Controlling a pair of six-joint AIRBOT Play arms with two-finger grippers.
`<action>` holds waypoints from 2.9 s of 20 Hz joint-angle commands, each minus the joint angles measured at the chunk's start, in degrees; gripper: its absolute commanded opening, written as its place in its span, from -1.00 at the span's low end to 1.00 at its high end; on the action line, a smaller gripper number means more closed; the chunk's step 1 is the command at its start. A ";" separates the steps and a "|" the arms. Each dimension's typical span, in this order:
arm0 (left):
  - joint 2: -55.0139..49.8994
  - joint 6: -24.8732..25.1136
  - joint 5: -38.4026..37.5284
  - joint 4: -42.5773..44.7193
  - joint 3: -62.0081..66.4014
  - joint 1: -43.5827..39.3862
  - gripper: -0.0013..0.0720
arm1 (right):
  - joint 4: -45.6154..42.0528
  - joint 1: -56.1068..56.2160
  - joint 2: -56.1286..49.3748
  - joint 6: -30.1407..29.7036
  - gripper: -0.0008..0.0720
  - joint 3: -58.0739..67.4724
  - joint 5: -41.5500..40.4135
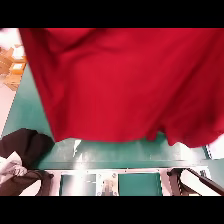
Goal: Fold the shirts.
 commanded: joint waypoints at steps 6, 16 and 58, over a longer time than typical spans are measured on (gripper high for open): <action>-34.64 4.50 13.99 2.36 -9.99 0.04 -0.91 | -10.34 14.99 -35.10 0.26 -0.93 -3.98 -1.88; -46.16 4.04 9.11 0.81 -0.83 5.09 0.40 | -10.25 7.78 -42.25 1.29 -0.34 -2.93 13.05; -16.55 16.41 9.05 -23.93 -54.60 24.55 -0.91 | -3.45 -14.25 -17.29 -24.39 -0.93 -62.23 15.98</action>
